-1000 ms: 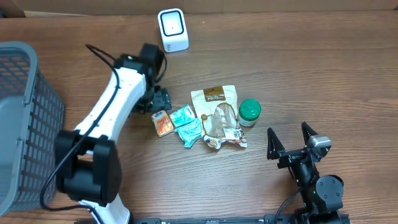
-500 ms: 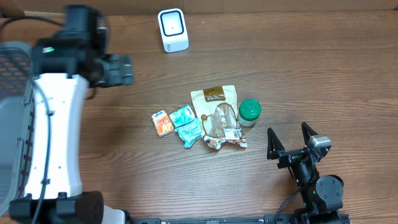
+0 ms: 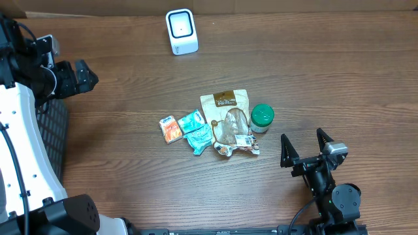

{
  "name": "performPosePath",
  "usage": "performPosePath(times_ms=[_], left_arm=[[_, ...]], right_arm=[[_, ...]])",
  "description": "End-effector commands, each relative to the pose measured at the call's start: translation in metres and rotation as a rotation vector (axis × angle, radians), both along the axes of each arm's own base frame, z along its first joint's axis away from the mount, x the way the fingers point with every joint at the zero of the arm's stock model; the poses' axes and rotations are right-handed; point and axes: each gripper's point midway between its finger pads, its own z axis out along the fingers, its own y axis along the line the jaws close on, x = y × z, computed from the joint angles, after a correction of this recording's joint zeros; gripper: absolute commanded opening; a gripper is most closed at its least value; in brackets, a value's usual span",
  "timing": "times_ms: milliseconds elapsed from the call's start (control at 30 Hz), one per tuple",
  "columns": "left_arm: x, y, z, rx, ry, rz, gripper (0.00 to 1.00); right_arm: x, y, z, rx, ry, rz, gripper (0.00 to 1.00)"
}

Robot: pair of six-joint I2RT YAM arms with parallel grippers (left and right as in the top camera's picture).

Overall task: Scan the item barcode
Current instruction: 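Carry the orange pack to the table and set it down, then move the right gripper over to the green-lidded jar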

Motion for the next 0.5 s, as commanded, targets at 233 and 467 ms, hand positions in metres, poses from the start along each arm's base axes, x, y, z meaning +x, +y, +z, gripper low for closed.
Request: performPosePath(times_ms=[233,467], left_arm=[[0.006,-0.0145,0.0066,-0.038,-0.04,-0.065,1.0],[0.0055,-0.0121,0.006,-0.025,-0.036,-0.059,1.0]], right_arm=[[0.0002,-0.001,-0.0011,0.0,-0.007,-0.005,1.0],[0.0002,-0.001,-0.0011,0.0,-0.007,-0.005,1.0]])
